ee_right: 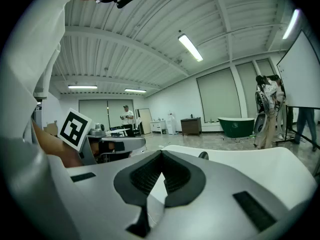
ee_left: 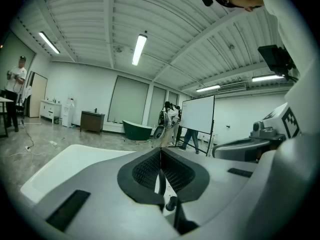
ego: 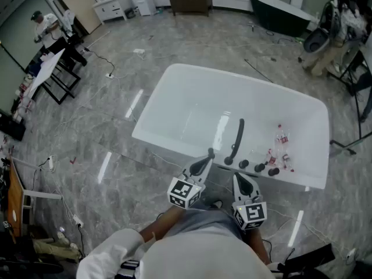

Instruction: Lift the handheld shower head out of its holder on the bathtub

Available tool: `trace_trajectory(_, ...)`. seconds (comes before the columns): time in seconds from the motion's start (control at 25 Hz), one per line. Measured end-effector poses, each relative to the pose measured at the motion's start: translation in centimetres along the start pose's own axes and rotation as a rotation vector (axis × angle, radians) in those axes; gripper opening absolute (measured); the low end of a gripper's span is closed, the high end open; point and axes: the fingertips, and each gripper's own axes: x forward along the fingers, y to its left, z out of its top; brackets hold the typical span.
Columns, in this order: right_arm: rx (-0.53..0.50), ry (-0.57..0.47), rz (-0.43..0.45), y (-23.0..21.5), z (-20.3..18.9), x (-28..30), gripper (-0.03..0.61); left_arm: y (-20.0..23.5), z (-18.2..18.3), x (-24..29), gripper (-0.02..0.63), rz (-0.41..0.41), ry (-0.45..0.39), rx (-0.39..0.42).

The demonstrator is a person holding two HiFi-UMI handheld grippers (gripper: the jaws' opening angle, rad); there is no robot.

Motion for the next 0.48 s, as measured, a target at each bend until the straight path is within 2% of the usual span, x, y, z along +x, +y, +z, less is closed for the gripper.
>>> trace_trajectory(0.16,-0.030,-0.059,0.065,-1.8,-2.2,9.3,0.017,8.3,-2.1,3.9,0.018,0.075,-0.043,0.051)
trace_trajectory(0.24,-0.042,-0.058,0.084,-2.9,-3.9,12.5,0.017,11.0,-4.0,5.5,0.018,0.109,-0.045,0.059)
trace_trajectory(0.36,-0.044,-0.027,0.076,-3.5,-6.1,15.0,0.017,13.5,-7.3,6.7,0.017,0.121,-0.016,0.046)
trace_trajectory(0.48,-0.014,-0.022,0.054,-4.2,-6.6,19.9,0.017,18.9,-10.0,9.2,0.018,0.131,0.008,0.052)
